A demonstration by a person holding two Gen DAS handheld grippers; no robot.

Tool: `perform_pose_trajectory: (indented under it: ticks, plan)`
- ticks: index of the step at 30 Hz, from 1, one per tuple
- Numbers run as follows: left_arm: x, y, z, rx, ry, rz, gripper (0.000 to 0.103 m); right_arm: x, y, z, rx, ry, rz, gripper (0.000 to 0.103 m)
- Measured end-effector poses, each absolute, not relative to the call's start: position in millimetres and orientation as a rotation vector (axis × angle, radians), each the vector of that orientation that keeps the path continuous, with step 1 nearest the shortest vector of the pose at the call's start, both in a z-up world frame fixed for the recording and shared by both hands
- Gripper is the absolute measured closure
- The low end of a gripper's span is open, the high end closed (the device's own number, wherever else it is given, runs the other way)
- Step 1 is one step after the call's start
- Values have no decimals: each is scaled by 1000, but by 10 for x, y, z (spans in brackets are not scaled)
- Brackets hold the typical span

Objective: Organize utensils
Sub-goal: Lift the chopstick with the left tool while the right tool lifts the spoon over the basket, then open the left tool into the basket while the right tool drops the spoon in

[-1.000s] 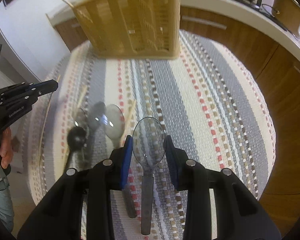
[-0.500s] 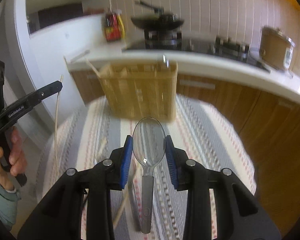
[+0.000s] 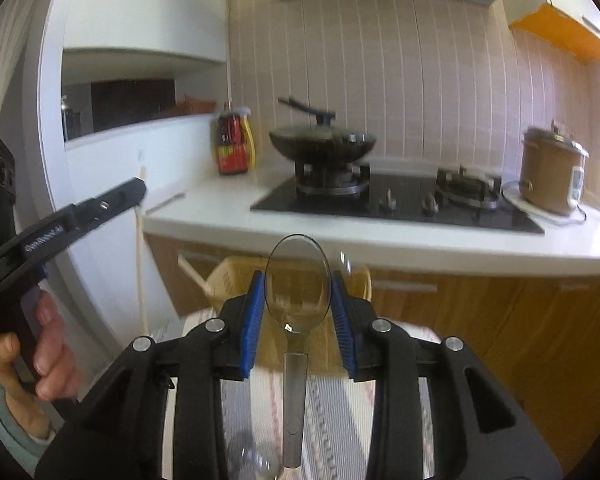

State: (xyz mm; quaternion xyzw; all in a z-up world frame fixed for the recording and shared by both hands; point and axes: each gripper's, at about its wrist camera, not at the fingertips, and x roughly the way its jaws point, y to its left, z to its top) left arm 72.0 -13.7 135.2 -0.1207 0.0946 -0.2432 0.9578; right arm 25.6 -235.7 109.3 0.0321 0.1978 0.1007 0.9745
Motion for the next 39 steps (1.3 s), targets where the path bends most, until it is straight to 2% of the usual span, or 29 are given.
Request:
perform_pose_trajectory:
  ticks: [15, 30, 39]
  plan:
    - [1250, -583, 1535, -276, -22, -335, 100, 1075, -2704, 1423, 167, 184, 113, 73]
    - [1582, -836, 863, -225, 69, -271, 99, 1429, -2664, 844, 118, 218, 38, 73]
    - [1551, -770, 732, -200, 78, -244, 99, 1393, -2541, 667, 92, 203, 42, 73]
